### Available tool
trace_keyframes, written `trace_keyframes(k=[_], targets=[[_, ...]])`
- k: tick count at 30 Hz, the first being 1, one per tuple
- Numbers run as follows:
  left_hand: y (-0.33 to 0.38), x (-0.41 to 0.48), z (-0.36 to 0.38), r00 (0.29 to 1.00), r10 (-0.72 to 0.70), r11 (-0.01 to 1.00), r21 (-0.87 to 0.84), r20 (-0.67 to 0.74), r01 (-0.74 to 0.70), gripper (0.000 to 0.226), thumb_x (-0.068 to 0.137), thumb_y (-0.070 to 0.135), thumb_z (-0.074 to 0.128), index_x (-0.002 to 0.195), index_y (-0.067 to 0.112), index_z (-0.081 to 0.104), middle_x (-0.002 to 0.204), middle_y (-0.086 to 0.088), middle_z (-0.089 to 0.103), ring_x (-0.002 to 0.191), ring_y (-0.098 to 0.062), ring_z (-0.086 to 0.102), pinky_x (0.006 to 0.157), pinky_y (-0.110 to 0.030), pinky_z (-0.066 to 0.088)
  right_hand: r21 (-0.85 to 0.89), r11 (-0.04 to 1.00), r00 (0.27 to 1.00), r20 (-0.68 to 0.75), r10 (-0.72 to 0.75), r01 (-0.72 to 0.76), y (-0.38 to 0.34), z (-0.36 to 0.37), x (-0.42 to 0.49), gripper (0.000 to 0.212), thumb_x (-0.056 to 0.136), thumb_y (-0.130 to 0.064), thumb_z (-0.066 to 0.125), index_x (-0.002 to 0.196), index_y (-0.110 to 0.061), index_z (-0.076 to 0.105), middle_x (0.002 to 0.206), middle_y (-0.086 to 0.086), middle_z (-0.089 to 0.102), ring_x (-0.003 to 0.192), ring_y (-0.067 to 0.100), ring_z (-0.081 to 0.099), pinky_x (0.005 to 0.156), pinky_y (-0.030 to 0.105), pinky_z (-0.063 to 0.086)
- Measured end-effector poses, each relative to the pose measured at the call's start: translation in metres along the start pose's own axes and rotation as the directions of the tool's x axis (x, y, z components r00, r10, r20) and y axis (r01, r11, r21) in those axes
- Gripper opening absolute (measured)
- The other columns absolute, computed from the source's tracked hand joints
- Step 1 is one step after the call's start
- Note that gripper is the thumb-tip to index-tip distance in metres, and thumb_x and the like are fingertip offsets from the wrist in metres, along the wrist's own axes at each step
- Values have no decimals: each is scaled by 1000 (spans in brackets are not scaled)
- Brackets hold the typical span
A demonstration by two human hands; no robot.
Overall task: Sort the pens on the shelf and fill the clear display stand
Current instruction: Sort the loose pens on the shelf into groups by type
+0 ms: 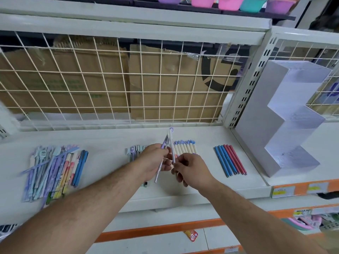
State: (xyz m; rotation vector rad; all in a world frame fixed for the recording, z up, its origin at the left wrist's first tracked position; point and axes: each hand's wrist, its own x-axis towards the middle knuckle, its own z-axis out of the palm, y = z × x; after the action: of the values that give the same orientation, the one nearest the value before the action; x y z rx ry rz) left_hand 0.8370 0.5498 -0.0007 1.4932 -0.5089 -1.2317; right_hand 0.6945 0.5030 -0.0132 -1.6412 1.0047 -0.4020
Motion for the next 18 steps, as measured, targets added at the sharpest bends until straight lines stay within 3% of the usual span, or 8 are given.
trace_keyframes(k=[5,10,15,18], targets=[[-1,0,3,998,-18,1000,10,-62,19,19,99,2,40,92,6,58,62,-6,65,52,-18,44,45,-24,38,22,1000,1000,18,-4,3,1,-4,0,13,98,-9,56,90,-3,63,73,9,72,52,17,58,45,28,44],[-3,-3,-4,987,-58,998,-30,-151,54,18,97,12,45,87,7,59,65,-7,50,45,-14,33,40,-19,24,85,996,999,30,-12,9,-3,5,3,3,97,-6,58,95,-6,60,73,8,69,52,19,57,47,30,48],[-2,-10,-28,966,-54,986,-165,-253,12,14,90,5,51,82,3,62,63,-5,45,50,-15,38,43,-23,41,104,994,995,86,-42,33,-13,29,5,8,95,-8,65,102,-7,60,67,4,65,53,19,59,50,33,52],[-2,-12,-50,947,-35,989,-150,-319,-14,4,82,3,63,78,4,64,62,-5,44,51,-17,41,48,-26,46,76,996,991,122,-52,43,-18,46,6,11,95,-9,67,103,-6,61,65,4,64,54,19,60,51,34,53]])
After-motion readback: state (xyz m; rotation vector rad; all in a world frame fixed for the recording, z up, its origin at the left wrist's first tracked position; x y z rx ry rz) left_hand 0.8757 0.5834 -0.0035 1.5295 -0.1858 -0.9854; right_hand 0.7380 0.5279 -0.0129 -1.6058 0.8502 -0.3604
